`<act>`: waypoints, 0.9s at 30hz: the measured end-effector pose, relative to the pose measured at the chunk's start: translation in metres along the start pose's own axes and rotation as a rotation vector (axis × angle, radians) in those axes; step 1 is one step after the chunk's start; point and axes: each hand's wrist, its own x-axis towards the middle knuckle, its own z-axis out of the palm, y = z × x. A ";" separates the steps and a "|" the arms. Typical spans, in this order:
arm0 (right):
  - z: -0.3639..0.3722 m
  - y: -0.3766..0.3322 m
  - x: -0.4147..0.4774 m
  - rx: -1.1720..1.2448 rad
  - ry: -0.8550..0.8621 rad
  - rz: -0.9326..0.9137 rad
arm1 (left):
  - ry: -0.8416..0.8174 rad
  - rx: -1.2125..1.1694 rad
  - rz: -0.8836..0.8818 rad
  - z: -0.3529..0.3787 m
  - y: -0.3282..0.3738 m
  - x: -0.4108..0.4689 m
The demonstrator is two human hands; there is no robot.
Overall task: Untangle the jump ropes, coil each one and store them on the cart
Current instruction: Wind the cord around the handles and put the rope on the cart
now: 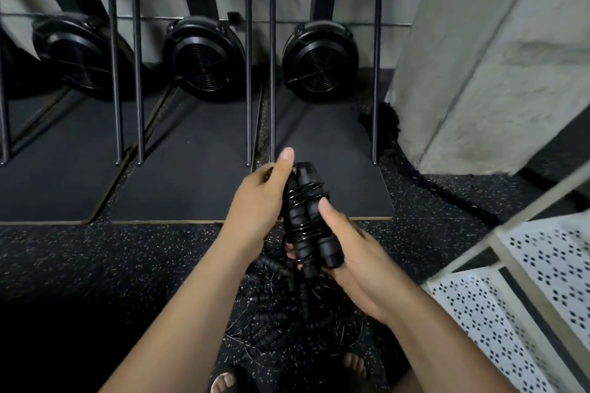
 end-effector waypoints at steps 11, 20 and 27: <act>-0.057 -0.105 -0.174 0.042 0.310 -0.337 | -0.321 -0.045 0.308 0.094 0.118 -0.132; -0.093 -0.189 -0.327 -0.185 0.399 -0.473 | -0.515 0.155 0.684 0.167 0.206 -0.231; -0.134 -0.241 -0.414 -0.410 0.462 -0.456 | -0.577 0.162 0.826 0.237 0.244 -0.276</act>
